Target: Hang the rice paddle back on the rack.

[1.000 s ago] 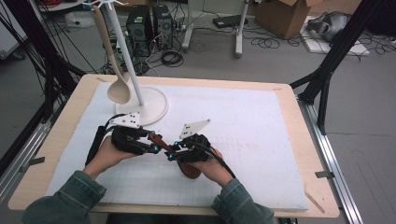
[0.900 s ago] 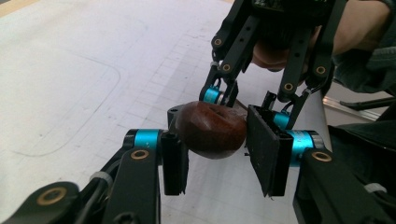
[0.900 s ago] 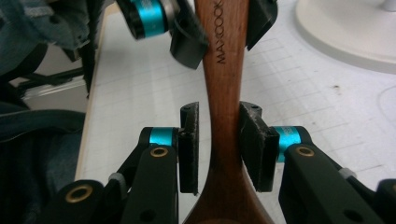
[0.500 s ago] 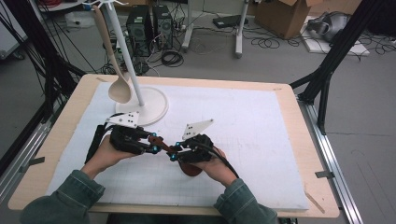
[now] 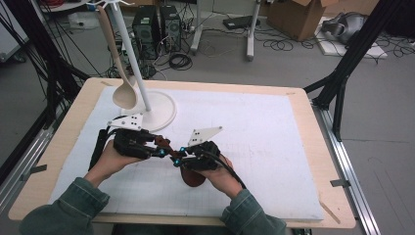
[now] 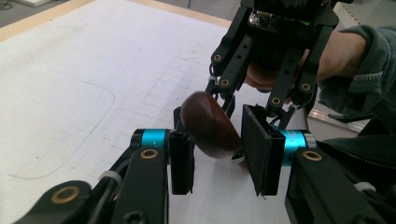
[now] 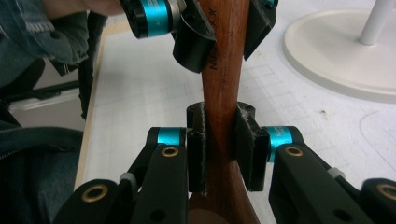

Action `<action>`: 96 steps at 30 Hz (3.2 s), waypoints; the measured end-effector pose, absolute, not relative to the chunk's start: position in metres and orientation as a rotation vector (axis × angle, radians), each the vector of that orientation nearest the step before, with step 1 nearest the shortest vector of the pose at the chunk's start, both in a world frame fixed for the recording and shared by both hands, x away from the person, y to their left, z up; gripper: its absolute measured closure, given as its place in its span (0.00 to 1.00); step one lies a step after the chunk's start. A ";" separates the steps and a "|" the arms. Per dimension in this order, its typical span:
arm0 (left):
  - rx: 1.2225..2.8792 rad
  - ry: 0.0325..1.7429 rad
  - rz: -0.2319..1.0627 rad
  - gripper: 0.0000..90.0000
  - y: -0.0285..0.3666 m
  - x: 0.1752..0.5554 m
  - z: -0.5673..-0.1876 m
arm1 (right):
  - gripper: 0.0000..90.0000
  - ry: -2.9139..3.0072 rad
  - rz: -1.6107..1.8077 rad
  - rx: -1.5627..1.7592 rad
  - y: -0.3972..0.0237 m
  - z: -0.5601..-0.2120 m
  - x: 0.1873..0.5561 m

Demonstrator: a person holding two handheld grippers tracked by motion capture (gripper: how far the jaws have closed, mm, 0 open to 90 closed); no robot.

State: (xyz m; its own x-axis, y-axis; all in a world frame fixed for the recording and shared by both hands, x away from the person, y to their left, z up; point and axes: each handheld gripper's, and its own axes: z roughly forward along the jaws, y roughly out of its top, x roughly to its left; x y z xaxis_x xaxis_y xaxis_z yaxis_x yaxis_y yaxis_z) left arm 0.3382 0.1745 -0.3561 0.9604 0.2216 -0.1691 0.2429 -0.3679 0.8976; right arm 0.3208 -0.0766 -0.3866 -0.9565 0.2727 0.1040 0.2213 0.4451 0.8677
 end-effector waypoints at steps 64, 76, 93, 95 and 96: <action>2.018 0.233 -0.090 0.86 0.165 0.334 -0.351 | 0.75 2.720 1.610 0.313 -0.075 -0.389 0.322; 2.018 0.244 -0.086 0.86 0.169 0.333 -0.349 | 0.85 2.789 1.451 0.274 -0.078 -0.407 0.324; 2.071 0.258 -0.116 0.86 0.166 0.335 -0.352 | 0.85 2.763 1.464 0.244 -0.079 -0.405 0.322; 2.068 0.271 -0.093 0.86 0.167 0.335 -0.349 | 0.82 2.756 1.495 0.268 -0.081 -0.403 0.323; 2.068 0.277 -0.083 0.86 0.168 0.336 -0.347 | 0.78 2.745 1.500 0.269 -0.082 -0.402 0.324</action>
State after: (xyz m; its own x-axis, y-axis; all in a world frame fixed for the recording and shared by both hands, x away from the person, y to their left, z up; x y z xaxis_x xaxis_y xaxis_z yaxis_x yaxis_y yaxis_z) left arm 0.3360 0.1679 -0.3469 0.9714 0.1618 -0.1740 0.2308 -0.4684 0.8528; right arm 0.3238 -0.0823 -0.4024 -0.9853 0.1510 0.0802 0.1491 0.5290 0.8354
